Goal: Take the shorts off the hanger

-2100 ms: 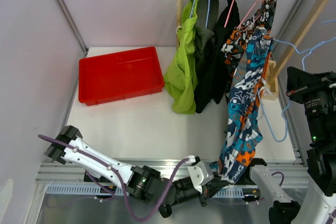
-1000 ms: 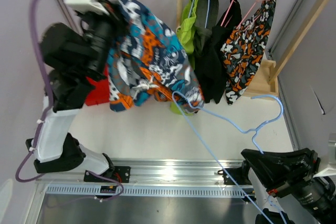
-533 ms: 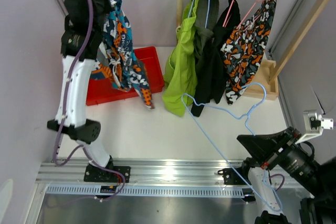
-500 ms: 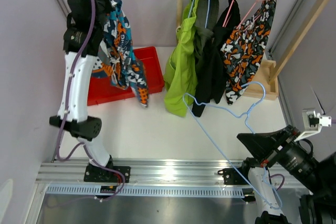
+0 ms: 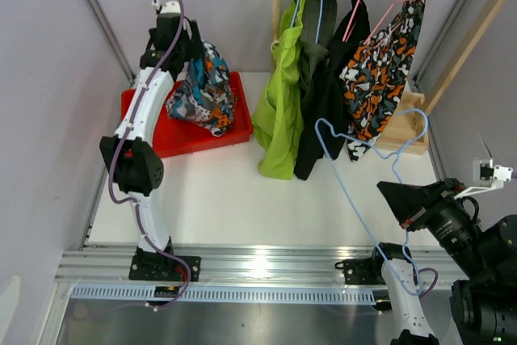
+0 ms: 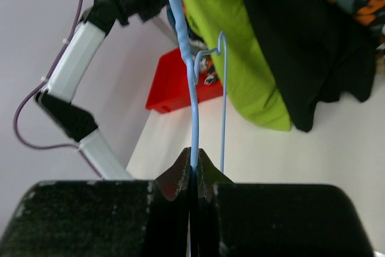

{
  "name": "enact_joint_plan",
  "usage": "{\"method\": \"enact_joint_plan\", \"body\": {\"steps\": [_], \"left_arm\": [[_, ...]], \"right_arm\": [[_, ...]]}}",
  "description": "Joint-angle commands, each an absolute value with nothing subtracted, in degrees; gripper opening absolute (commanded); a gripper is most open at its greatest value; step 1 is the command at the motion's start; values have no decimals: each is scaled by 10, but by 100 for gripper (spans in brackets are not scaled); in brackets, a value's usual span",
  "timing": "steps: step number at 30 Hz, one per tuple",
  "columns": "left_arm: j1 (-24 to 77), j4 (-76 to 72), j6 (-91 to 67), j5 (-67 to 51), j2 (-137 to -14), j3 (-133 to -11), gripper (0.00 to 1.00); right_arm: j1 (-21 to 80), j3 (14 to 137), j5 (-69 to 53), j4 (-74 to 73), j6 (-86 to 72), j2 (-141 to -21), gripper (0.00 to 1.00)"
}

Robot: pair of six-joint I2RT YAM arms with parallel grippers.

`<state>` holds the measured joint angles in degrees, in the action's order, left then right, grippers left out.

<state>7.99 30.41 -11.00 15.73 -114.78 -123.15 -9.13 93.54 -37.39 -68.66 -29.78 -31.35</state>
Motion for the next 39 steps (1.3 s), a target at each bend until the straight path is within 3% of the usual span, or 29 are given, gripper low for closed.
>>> {"method": "enact_joint_plan", "body": {"steps": [1, 4, 12, 21, 28, 39], "left_arm": [[79, 295, -159, 192, -1058, -1189, 99], [80, 330, -182, 191, -1000, -1146, 99], [92, 287, -147, 148, -699, -826, 99], [92, 321, -197, 38, -499, -643, 99], [92, 297, -211, 10, -394, -530, 99], [93, 269, -197, -16, -364, -445, 99]], "right_arm": [[-93, 965, -270, -637, -291, -332, 0], [-93, 968, -229, -618, -295, -359, 0], [-91, 972, -99, -496, -277, -447, 0], [-92, 1043, -28, -393, -232, -587, 0], [-92, 1116, 16, -365, -195, -689, 0], [-91, 1272, 60, -344, -141, -873, 0]]}}
